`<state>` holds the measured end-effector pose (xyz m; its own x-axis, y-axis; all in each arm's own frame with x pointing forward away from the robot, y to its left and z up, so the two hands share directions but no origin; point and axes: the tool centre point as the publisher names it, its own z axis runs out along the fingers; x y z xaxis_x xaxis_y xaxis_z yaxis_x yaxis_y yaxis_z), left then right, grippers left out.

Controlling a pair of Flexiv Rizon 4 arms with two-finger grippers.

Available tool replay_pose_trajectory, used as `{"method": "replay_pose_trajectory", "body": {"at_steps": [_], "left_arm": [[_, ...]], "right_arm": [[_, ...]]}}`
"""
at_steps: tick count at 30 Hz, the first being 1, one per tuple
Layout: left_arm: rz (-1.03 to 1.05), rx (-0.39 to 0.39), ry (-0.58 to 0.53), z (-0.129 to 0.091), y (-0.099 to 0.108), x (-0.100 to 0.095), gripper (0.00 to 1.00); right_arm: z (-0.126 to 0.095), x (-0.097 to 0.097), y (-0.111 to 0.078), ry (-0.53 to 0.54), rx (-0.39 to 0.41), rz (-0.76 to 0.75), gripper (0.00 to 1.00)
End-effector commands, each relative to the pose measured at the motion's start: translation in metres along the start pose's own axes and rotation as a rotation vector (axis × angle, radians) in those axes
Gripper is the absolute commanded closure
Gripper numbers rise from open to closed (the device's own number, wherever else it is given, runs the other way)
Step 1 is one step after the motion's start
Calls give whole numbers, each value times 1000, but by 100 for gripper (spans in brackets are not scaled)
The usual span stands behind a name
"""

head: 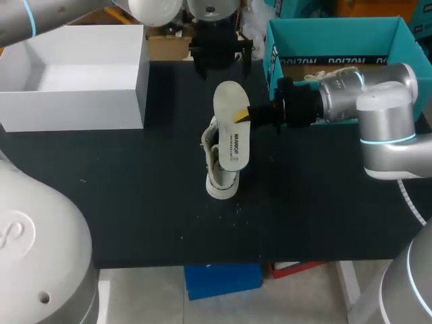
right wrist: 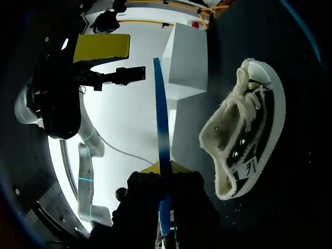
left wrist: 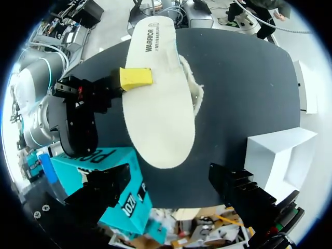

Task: Take the shoe out of the shoebox, open the shoe tongue, remove and reinsert the insole, then place the shoe into the shoebox

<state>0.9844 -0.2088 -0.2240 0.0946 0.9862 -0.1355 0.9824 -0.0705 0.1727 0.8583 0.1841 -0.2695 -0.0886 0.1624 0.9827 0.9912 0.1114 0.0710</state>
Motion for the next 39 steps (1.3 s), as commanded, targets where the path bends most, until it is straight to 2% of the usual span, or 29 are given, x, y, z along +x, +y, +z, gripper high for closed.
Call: {"method": "replay_pose_trajectory", "body": {"at_steps": [1, 8, 19, 27, 31, 39], "left_arm": [[0, 1, 4, 1, 1, -2, 0], [-13, -10, 12, -13, -20, -5, 0], [-54, -5, 40, -29, -78, -11, 0], [-63, 10, 74, -40, -111, -16, 0], [-42, 10, 64, -49, -125, -18, 0], [-54, 14, 74, -51, -148, -14, 0]], "right_arm": [[0, 0, 0, -2, -1, 1, 100], [0, 0, 0, -2, -1, 1, 100], [0, 0, 0, -2, -1, 1, 100], [0, 0, 0, -2, -1, 1, 100], [0, 0, 0, -2, -1, 1, 100], [0, 0, 0, -2, -1, 1, 100]]}}
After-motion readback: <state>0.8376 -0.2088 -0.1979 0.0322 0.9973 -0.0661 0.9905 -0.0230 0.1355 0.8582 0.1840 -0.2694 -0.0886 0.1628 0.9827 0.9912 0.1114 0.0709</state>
